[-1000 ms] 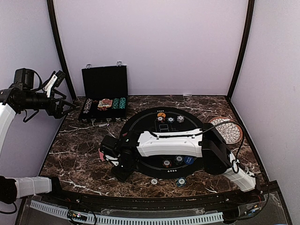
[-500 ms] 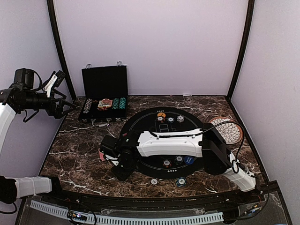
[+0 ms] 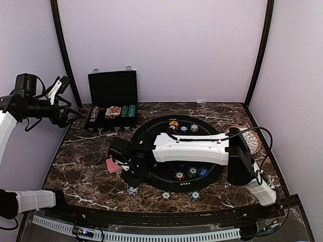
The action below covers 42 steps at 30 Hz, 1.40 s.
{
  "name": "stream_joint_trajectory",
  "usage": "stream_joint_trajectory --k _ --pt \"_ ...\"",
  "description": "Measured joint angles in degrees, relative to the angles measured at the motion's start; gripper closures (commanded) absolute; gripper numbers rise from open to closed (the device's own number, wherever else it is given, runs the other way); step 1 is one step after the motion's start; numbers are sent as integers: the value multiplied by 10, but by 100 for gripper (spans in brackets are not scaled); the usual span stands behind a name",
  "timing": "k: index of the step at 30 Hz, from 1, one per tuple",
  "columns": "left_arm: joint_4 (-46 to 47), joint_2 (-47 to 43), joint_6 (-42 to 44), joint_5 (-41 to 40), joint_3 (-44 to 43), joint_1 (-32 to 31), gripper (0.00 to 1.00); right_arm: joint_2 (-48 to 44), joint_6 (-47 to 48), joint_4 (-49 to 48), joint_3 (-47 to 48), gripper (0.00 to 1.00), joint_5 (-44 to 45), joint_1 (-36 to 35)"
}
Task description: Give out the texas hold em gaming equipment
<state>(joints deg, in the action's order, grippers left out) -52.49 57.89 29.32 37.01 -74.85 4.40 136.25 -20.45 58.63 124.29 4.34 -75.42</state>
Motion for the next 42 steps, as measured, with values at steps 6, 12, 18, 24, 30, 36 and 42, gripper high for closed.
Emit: stream_joint_trajectory --k 6,12,18,24,30,36,42 --pt "0 0 0 -2 0 0 1 -76 -14 -1 -49 80 28 5" --pt "0 1 0 -4 0 0 1 -209 -47 -23 -222 81 49 46" --pt "0 1 1 -4 5 0 1 -322 -83 -53 -399 81 71 139" --pt "0 1 1 -4 11 0 1 -411 -112 -77 -527 81 85 206" --pt "0 2 1 -2 11 0 1 -439 -119 -121 -605 81 86 259" --pt "0 3 3 0 14 0 1 -440 -119 -159 -660 81 85 313" --pt "-10 10 12 1 14 0 1 -439 -117 -198 -689 81 76 336"
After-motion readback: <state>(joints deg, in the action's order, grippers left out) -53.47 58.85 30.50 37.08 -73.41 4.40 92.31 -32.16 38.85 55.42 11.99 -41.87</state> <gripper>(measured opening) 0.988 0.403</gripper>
